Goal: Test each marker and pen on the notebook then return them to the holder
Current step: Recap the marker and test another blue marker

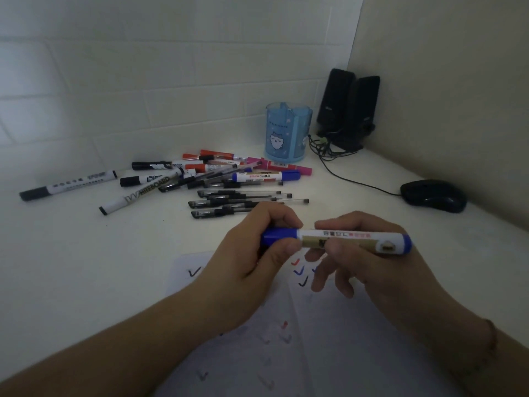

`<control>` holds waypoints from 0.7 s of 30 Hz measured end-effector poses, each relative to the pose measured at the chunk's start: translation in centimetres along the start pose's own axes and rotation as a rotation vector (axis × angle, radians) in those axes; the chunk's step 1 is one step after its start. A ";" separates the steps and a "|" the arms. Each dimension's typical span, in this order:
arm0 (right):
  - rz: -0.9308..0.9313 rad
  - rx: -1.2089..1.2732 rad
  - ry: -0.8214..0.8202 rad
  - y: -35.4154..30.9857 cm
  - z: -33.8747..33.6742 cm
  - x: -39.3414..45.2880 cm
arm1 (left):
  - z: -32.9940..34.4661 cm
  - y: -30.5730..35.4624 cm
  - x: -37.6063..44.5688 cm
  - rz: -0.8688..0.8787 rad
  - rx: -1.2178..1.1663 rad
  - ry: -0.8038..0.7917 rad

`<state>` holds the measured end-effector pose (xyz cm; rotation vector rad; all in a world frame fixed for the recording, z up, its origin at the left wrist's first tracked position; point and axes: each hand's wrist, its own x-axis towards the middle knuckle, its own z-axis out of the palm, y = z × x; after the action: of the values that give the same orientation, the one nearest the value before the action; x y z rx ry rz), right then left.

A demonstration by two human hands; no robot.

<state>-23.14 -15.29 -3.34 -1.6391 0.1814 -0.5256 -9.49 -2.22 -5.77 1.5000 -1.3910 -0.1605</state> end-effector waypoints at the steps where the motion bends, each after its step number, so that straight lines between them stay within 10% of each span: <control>1: 0.000 -0.004 0.002 0.1 0.1 0.0 | 0.1 0.0 0.0 -0.007 -0.007 0.002; 21: -0.013 -0.046 0.023 0.8 0.2 -0.2 | 0.4 1.0 -0.5 -0.029 0.002 -0.023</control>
<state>-23.04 -15.19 -4.21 -1.6800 0.2012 -0.5539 -10.59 -1.76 -5.45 1.5245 -1.3887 -0.1955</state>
